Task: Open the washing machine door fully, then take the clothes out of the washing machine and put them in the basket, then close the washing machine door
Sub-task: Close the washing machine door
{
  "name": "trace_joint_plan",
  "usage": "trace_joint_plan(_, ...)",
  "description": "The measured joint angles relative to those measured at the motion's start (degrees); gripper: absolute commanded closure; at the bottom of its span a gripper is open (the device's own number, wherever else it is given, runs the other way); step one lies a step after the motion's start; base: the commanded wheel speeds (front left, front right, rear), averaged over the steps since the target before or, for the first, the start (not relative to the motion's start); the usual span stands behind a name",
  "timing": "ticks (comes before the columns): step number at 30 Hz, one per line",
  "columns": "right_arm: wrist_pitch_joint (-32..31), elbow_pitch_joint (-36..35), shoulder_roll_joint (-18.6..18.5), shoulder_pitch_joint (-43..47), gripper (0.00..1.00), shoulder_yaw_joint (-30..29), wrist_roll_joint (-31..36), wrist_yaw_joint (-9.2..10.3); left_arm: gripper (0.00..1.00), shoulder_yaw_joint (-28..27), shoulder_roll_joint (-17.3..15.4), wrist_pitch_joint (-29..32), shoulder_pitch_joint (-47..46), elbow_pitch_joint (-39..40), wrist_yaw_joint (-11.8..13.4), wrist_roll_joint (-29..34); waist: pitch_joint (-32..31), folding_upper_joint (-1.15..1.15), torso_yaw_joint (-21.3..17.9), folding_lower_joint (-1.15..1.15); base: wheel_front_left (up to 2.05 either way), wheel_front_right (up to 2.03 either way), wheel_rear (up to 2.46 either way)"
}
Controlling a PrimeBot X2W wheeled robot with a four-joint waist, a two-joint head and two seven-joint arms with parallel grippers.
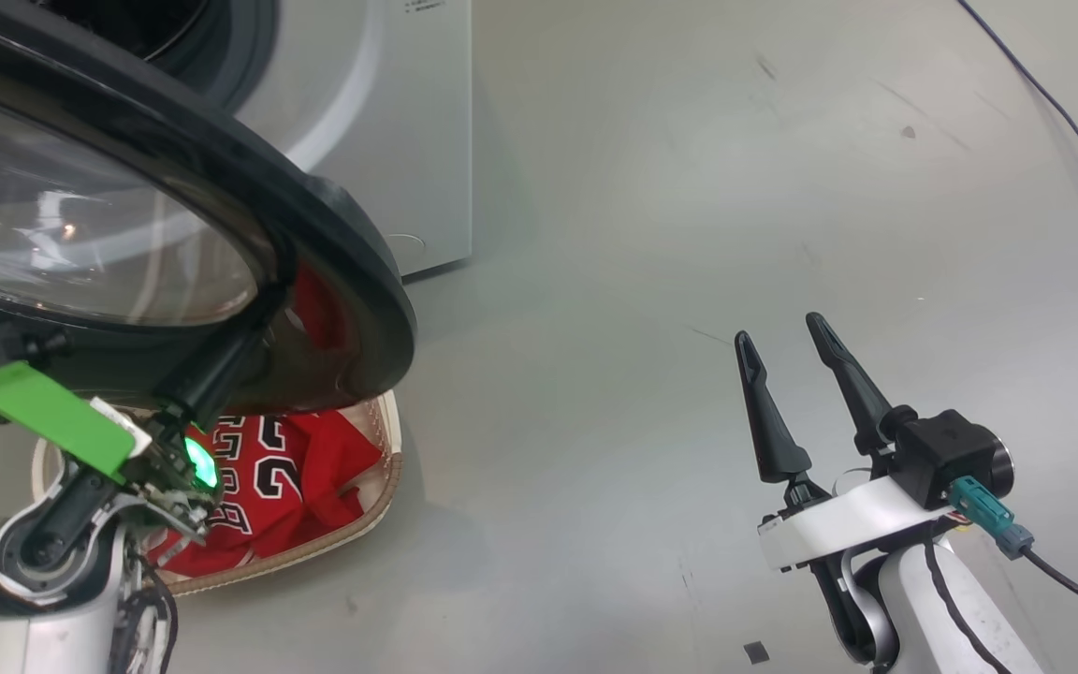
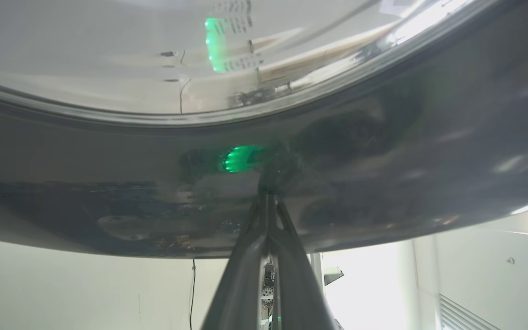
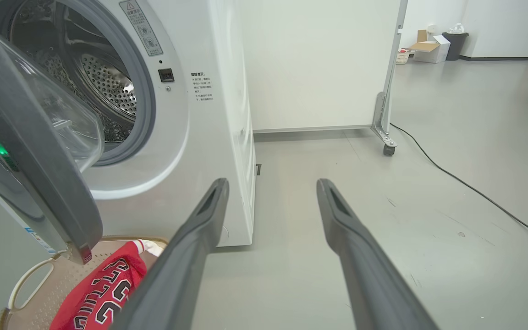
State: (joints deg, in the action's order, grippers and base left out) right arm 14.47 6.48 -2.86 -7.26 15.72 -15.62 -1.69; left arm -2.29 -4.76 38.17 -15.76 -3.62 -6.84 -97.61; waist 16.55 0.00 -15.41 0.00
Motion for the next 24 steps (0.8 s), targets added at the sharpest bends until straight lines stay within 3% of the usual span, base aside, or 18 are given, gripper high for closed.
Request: trace_joint_plan(24, 0.02, -0.64, 0.21, -3.35, 0.00, 1.58, -3.64, -0.26, 1.00, -1.66, -3.74, -2.53, -18.23, -7.80, 3.03, 3.80, 6.13, 0.00, -6.97, 0.00, 0.00, 0.00, 0.00)
